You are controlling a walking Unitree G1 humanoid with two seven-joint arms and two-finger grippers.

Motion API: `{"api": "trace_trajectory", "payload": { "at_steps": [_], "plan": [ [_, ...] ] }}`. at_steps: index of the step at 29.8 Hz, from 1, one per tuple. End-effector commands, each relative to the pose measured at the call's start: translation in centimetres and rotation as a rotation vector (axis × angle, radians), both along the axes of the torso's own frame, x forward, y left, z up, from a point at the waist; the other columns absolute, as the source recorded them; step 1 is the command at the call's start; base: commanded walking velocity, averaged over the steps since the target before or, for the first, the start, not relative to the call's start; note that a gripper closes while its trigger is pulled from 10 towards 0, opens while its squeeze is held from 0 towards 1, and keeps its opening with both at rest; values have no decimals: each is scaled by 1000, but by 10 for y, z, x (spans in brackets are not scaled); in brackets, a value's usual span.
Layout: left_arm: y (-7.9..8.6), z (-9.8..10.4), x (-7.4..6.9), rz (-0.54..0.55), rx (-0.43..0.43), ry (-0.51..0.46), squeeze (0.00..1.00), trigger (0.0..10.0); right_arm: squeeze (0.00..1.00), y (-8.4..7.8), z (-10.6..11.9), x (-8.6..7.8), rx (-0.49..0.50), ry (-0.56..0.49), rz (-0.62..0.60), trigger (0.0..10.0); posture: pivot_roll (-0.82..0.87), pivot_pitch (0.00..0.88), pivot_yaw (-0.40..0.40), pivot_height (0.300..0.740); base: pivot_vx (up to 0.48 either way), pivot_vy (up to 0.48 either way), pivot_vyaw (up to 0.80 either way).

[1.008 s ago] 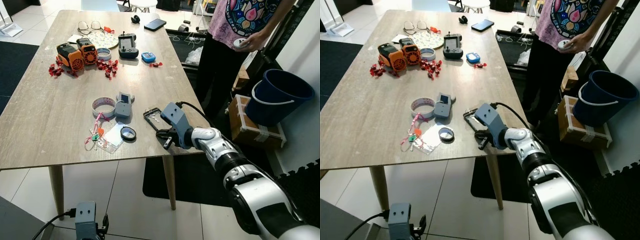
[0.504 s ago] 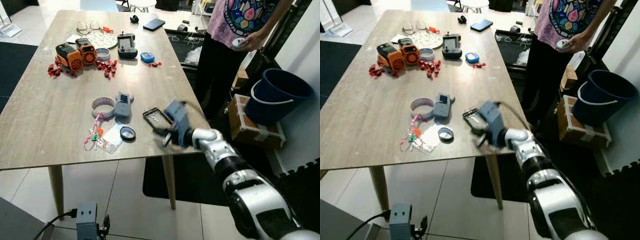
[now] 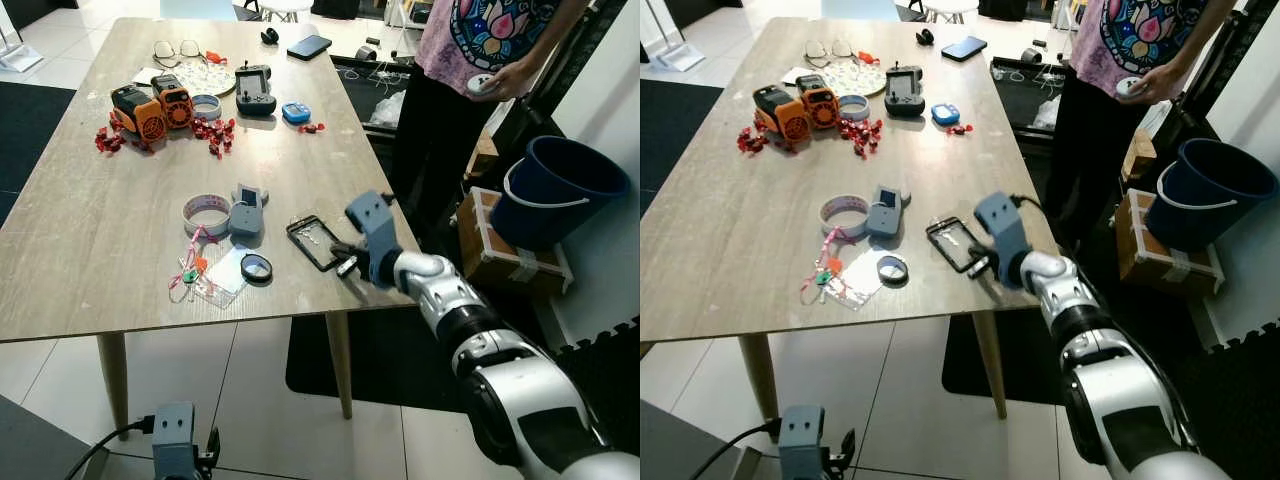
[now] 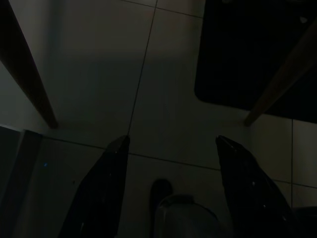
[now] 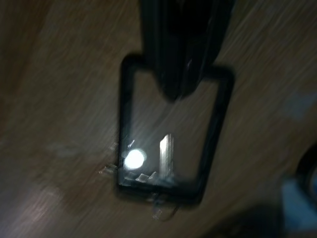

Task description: Hang keys on a hook

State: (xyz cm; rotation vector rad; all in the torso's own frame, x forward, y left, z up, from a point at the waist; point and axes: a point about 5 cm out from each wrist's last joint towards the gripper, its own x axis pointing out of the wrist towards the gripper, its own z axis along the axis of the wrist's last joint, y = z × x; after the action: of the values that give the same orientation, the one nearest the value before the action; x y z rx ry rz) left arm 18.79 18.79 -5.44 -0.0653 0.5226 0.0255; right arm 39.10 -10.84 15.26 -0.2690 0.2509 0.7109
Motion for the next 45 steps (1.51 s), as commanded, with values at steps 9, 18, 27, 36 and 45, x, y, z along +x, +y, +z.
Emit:
{"api": "trace_trajectory", "payload": {
  "at_steps": [9,18,27,36,45],
  "plan": [
    [3,-4,-8,-10,16,27,0,10000,0,-5,-20,-8,-78,107,58,10000,78,158,-60,740,0,0,0],
    [3,-3,-7,-20,16,23,0,10000,0,8,-26,-22,-81,174,285,10000,77,154,-62,740,0,0,0],
    [3,-3,-8,-23,17,22,0,10000,0,20,-27,-31,-23,191,374,10000,78,156,-63,740,0,0,0],
    [2,-3,-8,-28,17,22,0,10000,0,31,-31,-44,1,207,443,10000,73,156,-62,740,0,0,0],
    [2,-3,-7,-27,17,20,0,10000,0,39,-4,-41,88,143,458,10000,75,154,-63,740,0,0,0]
  ]
}}
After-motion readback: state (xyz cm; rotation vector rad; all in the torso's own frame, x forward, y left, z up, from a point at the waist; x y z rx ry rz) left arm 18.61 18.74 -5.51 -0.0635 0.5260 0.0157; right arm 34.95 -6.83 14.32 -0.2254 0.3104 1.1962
